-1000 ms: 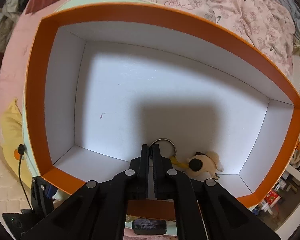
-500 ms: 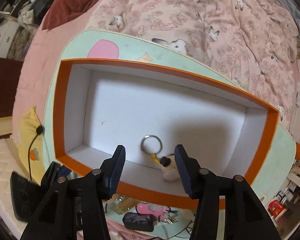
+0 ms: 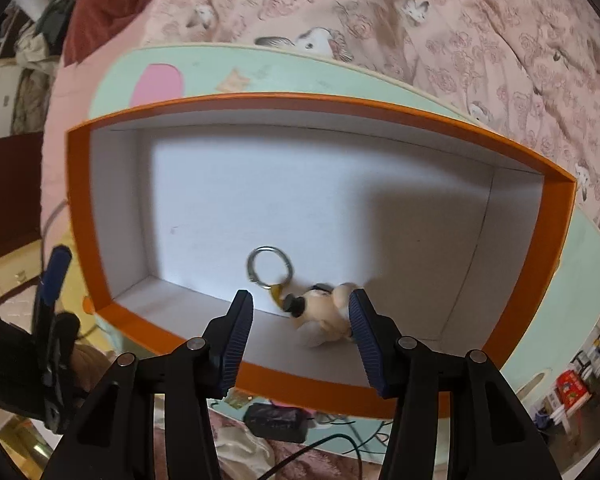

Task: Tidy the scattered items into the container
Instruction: 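Close the right gripper on the white plush keychain beside its ring, then lift the plush keychain out of the box toward the table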

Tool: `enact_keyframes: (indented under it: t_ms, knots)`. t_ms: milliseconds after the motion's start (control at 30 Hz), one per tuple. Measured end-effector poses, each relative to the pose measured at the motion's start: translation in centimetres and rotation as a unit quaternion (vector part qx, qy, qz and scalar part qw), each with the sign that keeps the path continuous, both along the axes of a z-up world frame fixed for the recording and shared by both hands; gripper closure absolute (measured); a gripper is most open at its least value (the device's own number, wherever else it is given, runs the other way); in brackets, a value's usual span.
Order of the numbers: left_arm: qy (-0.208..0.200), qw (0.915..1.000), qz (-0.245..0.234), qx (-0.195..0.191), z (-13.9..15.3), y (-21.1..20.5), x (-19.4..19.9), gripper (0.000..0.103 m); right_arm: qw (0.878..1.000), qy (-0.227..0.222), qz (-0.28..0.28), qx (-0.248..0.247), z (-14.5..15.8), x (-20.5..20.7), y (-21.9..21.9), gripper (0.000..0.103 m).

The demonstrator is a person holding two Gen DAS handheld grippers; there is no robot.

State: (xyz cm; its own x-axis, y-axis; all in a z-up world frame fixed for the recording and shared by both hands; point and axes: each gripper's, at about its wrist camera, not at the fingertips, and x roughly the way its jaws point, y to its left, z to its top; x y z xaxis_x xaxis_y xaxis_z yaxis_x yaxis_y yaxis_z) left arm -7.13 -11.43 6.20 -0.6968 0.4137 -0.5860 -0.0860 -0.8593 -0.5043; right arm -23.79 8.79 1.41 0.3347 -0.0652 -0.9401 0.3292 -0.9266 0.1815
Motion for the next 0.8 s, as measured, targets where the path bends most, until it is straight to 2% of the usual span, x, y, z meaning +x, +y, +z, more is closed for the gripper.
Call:
enact_keyframes:
  t_ms: [133, 233, 333, 367, 433, 533, 633, 800]
  knots:
    - [-0.021, 0.9997, -0.012, 0.006, -0.6, 0.2, -2.2, 0.046, 0.999, -0.012, 0.04, 0.024, -0.7, 0.5, -0.3, 0.053]
    - [-0.028, 0.9987, -0.032, 0.027, -0.5, 0.8, -3.6, 0.046, 0.998, -0.021, 0.045, 0.04, -2.2, 0.5, -0.3, 0.053]
    - [-0.031, 0.9989, -0.033, 0.012, -0.1, 1.6, -5.0, 0.046, 0.997, -0.019, 0.06, 0.053, -2.4, 0.7, -0.8, 0.054]
    - [-0.03, 0.999, -0.031, 0.01, 0.0, 1.8, -5.4, 0.046, 0.996, -0.01, 0.065, 0.058, -2.2, 0.9, -0.9, 0.055]
    - [-0.03, 0.9991, -0.028, 0.008, 0.0, 2.1, -6.0, 0.046, 0.996, 0.011, 0.073, 0.054, -1.6, 1.3, -1.2, 0.064]
    - [-0.026, 0.9993, -0.024, 0.007, -0.1, 2.2, -6.4, 0.046, 0.995, 0.04, 0.076, 0.043, -0.5, 1.4, -1.2, 0.064]
    - [-0.026, 0.999, -0.025, 0.027, -0.1, 1.6, -6.3, 0.046, 0.996, 0.063, 0.064, 0.011, 1.0, 1.3, -0.7, 0.064]
    - [0.004, 0.9991, 0.017, 0.038, 0.7, -0.6, -5.1, 0.044, 0.987, 0.146, 0.046, -0.04, 4.9, 1.9, 0.6, 0.064]
